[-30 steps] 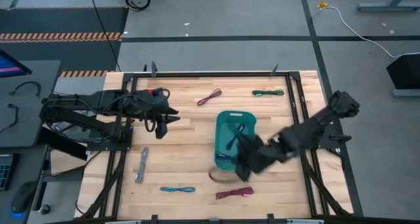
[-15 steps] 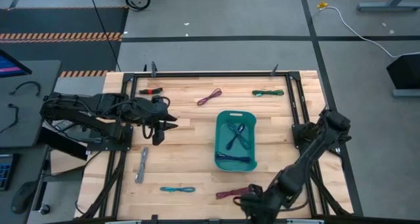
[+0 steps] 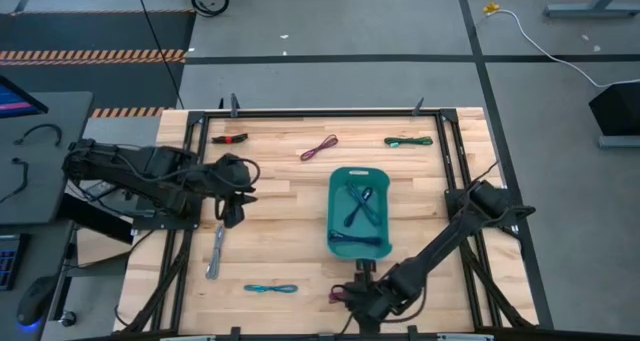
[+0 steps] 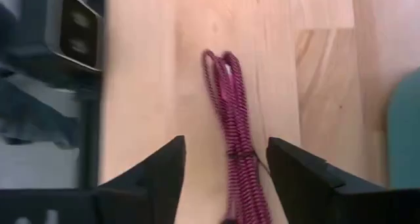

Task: Pick and place USB-C Cables
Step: Put the bottom light red USB cable into the light green bin

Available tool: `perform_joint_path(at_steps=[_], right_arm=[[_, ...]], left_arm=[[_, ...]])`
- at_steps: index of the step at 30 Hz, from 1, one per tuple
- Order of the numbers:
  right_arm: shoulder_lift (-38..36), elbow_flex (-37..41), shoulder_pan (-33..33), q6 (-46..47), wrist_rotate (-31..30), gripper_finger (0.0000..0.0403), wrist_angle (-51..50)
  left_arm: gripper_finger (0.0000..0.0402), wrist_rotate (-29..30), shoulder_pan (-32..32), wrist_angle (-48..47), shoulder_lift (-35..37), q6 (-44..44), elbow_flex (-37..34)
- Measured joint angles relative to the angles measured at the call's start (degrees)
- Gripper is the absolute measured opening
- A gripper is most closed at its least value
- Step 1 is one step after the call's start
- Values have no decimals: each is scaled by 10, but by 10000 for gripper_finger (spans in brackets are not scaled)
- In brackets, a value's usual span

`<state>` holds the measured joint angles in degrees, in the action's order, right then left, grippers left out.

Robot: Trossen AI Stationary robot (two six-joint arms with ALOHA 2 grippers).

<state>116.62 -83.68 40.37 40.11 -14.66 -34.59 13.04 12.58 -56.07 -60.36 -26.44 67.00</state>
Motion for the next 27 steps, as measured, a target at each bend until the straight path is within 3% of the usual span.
perform_joint_path(at_steps=[3,7,11,18,23,27], right_arm=[[24,0,-7,-2,7,241,-1],[43,0,-13,13,9,228,-1],[43,6,-12,17,17,173,1],[47,13,-3,19,91,27,3],[18,5,2,43,124,24,-16],[-55,-22,1,63,121,16,-4]], left_arm=[[117,0,6,0,0,0,0],[117,0,6,0,0,0,0],[117,0,6,1,0,-1,0],[117,0,6,21,0,0,0],[117,0,6,28,0,-1,0],[117,0,6,32,0,-1,0]])
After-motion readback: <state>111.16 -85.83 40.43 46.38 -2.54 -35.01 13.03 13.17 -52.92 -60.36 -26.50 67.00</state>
